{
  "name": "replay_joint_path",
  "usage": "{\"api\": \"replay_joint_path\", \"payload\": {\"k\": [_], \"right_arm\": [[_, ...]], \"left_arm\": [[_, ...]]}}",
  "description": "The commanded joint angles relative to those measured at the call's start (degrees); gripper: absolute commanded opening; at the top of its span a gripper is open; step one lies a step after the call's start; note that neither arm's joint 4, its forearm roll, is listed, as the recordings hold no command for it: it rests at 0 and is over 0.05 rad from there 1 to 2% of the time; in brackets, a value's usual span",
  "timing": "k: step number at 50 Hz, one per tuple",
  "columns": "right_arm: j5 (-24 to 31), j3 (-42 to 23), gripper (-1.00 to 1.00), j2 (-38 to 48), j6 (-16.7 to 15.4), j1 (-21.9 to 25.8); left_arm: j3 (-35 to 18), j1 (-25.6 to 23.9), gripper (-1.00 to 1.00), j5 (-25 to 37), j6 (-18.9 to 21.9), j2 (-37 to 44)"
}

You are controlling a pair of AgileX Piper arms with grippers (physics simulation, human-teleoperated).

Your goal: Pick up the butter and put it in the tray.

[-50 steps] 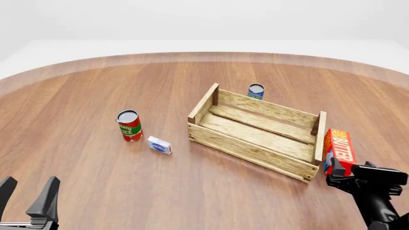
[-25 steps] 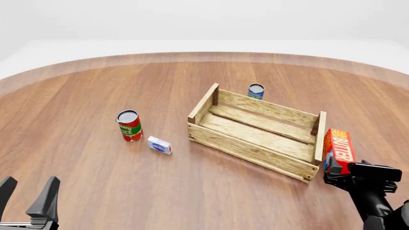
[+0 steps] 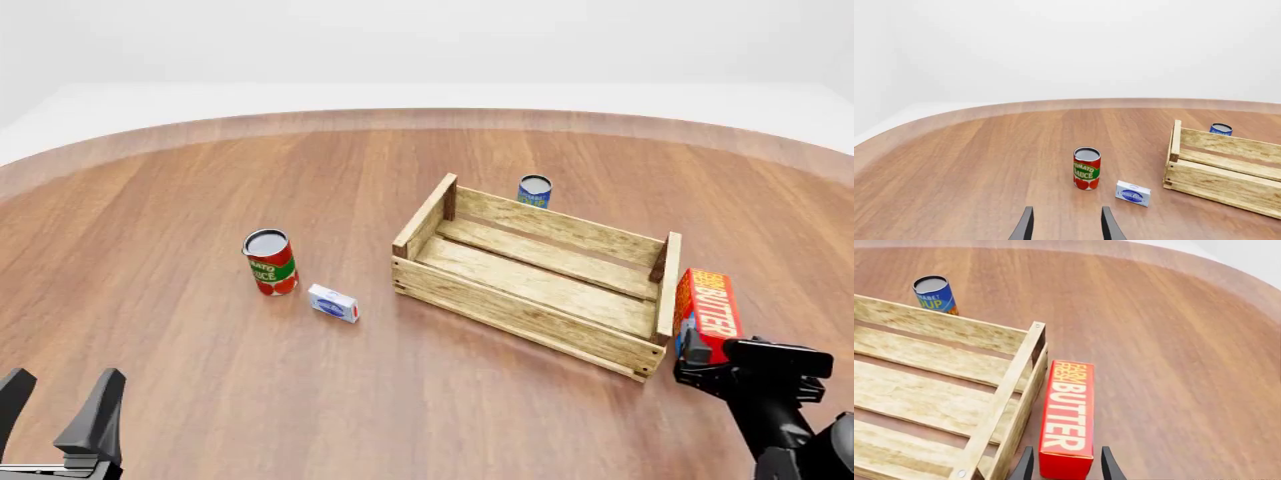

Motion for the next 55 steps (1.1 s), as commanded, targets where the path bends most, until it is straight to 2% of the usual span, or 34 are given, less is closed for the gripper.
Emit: {"api": "replay_joint_path", "payload": {"k": [1,55], "right_arm": [[-0.03,-0.33,1.0,0.92,-0.06,-0.13],[-0.02,-3.09,1.0,5.13,-0.28,0.24]], "left_arm": [[0.0,0.0,1.0,0.0,0.0,0.0],[0.0,0.0,1.0,0.0,0.0,0.0]]}}
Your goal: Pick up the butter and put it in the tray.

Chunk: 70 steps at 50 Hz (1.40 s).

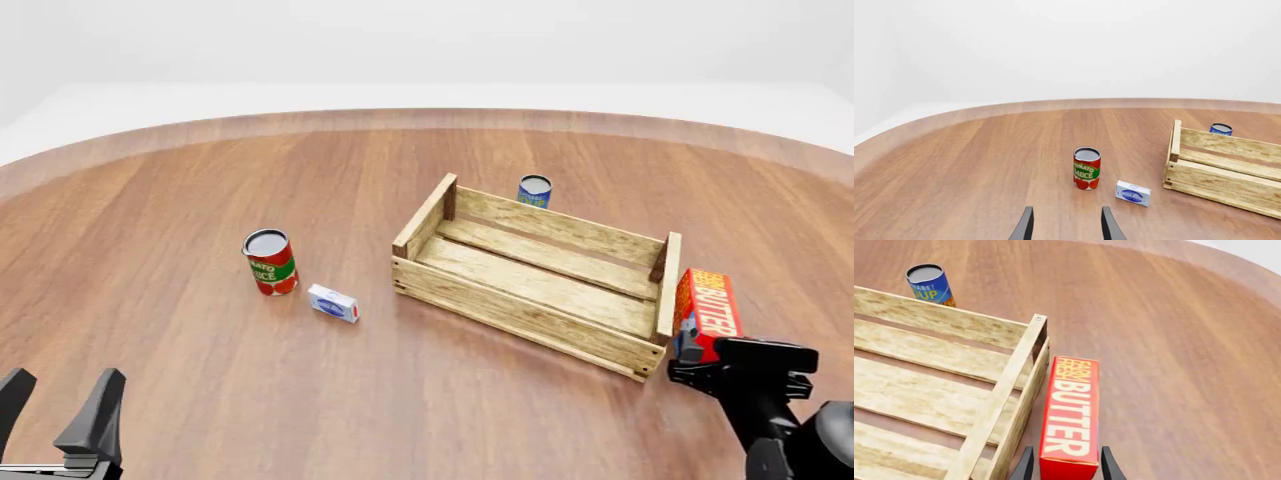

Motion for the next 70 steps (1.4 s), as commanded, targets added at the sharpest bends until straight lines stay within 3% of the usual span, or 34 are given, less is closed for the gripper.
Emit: {"api": "replay_joint_path", "payload": {"k": [1,20,21,50,70], "right_arm": [[0.0,-0.41,1.0,0.64,-0.03,0.03],[0.0,-0.47,1.0,0.41,0.01,-0.17],[0.0,-0.44,-1.0,0.34,-0.04,-0.31],[0.09,2.06,-1.0,-6.5,1.75,-1.75],[4.55,5.14,-1.0,-16.72,2.65,-2.0]], "left_arm": [[0.0,0.0,1.0,0.0,0.0,0.0],[0.0,0.0,1.0,0.0,0.0,0.0],[0.0,0.0,1.0,0.0,0.0,0.0],[0.0,0.0,1.0,0.0,0.0,0.0],[0.0,0.0,1.0,0.0,0.0,0.0]]}}
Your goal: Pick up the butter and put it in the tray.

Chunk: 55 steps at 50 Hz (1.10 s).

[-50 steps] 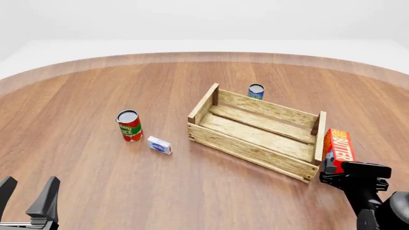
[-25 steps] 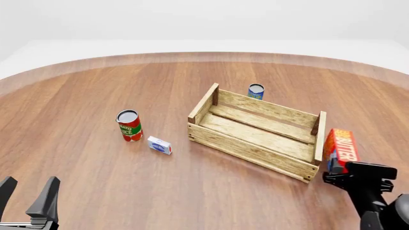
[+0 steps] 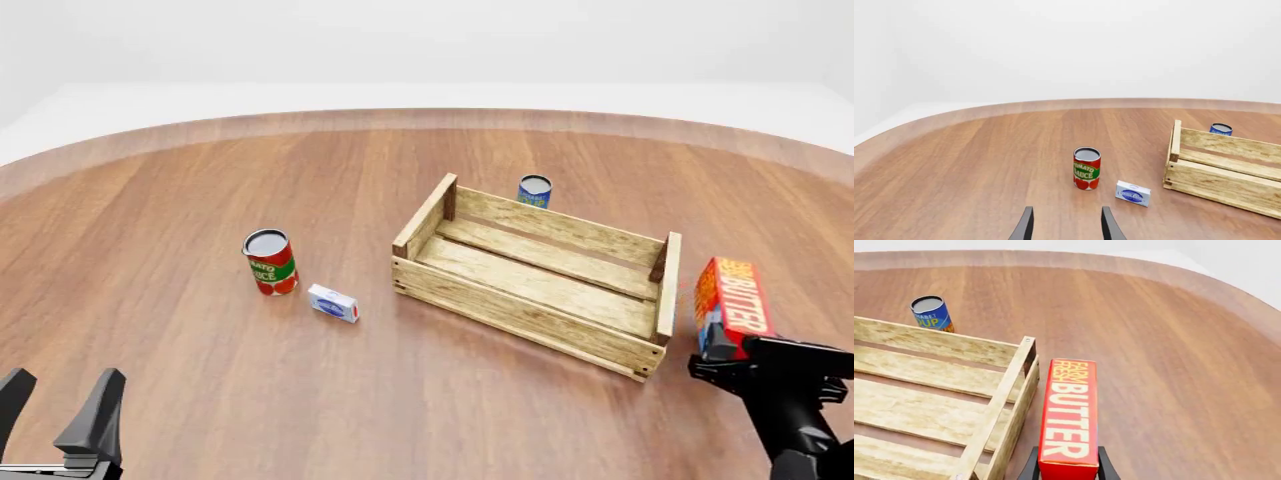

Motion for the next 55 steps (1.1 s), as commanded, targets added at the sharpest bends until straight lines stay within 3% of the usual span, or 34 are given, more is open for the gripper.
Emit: {"api": "replay_joint_path", "payload": {"k": [1,23,55], "right_arm": [[1.89,1.22,-1.0,-5.84,1.53,-0.09],[13.19,2.2,-1.0,-20.02,1.64,0.75],[35.64,-1.23,-1.0,-41.87,0.6,2.36]], "left_arm": [[0.0,0.0,1.0,0.0,0.0,0.0],[0.0,0.0,1.0,0.0,0.0,0.0],[0.0,0.0,1.0,0.0,0.0,0.0]]}}
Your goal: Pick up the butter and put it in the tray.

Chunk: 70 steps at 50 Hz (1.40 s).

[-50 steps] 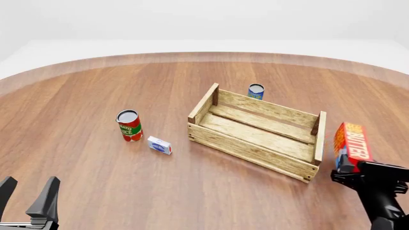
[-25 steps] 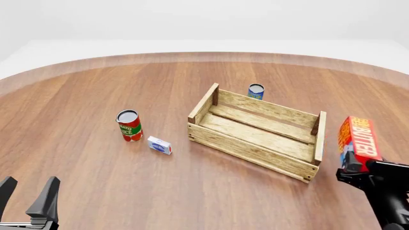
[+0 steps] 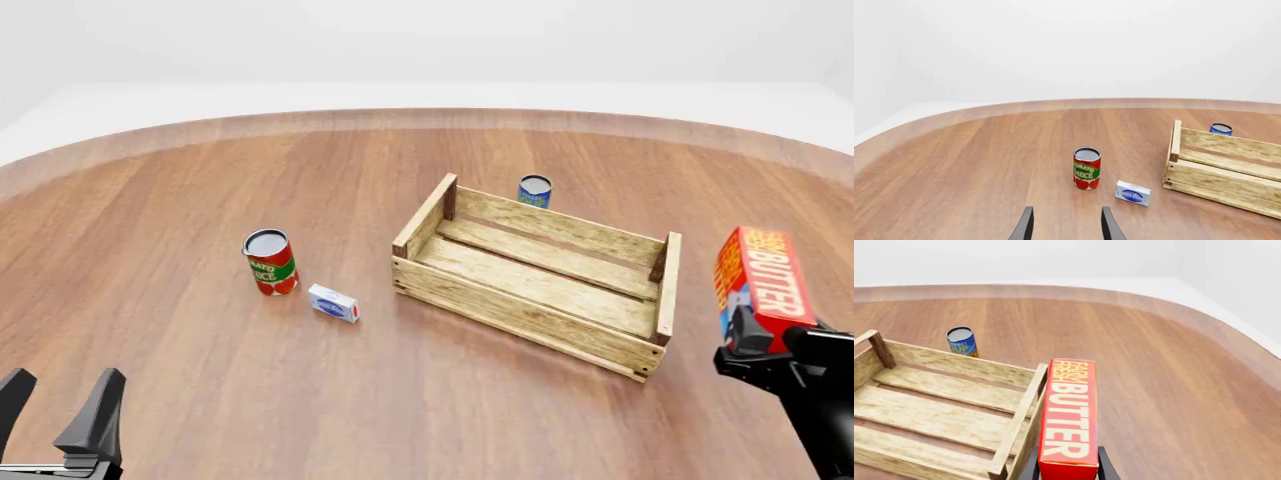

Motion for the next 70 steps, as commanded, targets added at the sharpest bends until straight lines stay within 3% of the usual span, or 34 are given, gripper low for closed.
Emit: {"api": "replay_joint_path", "payload": {"k": [1,31,44,52,70], "right_arm": [[7.3,-2.55,-1.0,-7.76,0.74,0.44],[25.05,-9.79,-1.0,-23.38,-0.36,2.55],[28.67,-12.74,-1.0,-25.36,0.15,5.49],[30.72,-15.24,-1.0,-26.28,-1.11,7.19],[31.25,-17.72,-1.0,-24.0,-1.65,12.07]], "left_arm": [[0.0,0.0,1.0,0.0,0.0,0.0],[0.0,0.0,1.0,0.0,0.0,0.0],[0.0,0.0,1.0,0.0,0.0,0.0],[0.0,0.0,1.0,0.0,0.0,0.0],[0.0,0.0,1.0,0.0,0.0,0.0]]}}
